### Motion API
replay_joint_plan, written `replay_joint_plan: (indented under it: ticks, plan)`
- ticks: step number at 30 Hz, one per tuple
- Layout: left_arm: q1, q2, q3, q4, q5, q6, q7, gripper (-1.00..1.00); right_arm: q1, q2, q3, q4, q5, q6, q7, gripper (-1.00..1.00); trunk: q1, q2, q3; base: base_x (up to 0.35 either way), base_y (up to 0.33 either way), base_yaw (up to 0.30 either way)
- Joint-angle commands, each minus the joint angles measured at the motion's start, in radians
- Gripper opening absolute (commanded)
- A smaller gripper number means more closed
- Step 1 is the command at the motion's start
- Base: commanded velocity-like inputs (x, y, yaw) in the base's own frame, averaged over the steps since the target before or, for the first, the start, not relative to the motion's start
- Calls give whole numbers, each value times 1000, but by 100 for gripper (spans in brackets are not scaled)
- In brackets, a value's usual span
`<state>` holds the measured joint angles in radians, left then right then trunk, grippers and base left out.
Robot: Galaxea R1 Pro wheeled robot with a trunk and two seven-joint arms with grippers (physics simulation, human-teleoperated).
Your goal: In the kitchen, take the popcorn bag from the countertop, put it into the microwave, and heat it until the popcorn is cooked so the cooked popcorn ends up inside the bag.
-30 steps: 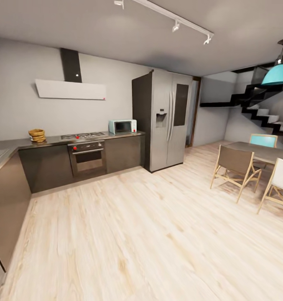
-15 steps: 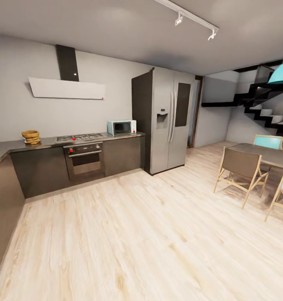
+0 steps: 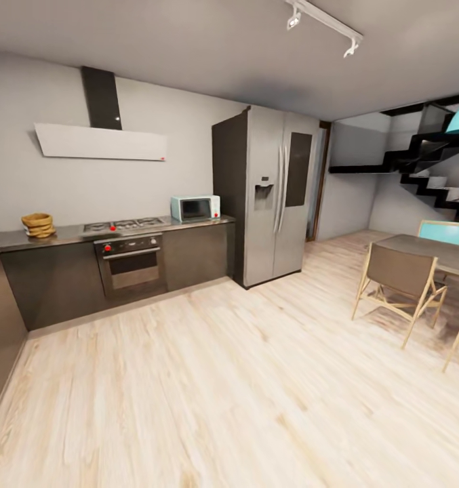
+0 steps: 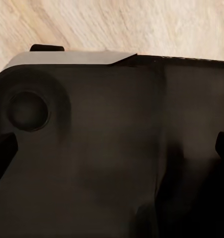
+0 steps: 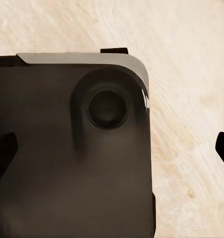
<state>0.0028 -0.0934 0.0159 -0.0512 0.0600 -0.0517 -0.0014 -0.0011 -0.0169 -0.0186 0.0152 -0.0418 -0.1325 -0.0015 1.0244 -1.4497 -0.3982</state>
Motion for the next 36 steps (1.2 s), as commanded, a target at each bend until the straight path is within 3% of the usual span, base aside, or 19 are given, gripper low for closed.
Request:
replay_joint_plan:
  ticks: [1, 36]
  plan:
    - [0, 0, 1, -1, 6, -2, 0, 100, 0, 0, -1, 2, -4, -6, 0, 100, 1, 0, -1, 323, -107, 0]
    - [0, 1, 2, -1, 8, -7, 0, 100, 0, 0, 3, 2, 2, -7, 0, 100, 1, 0, -1, 323, -114, 12]
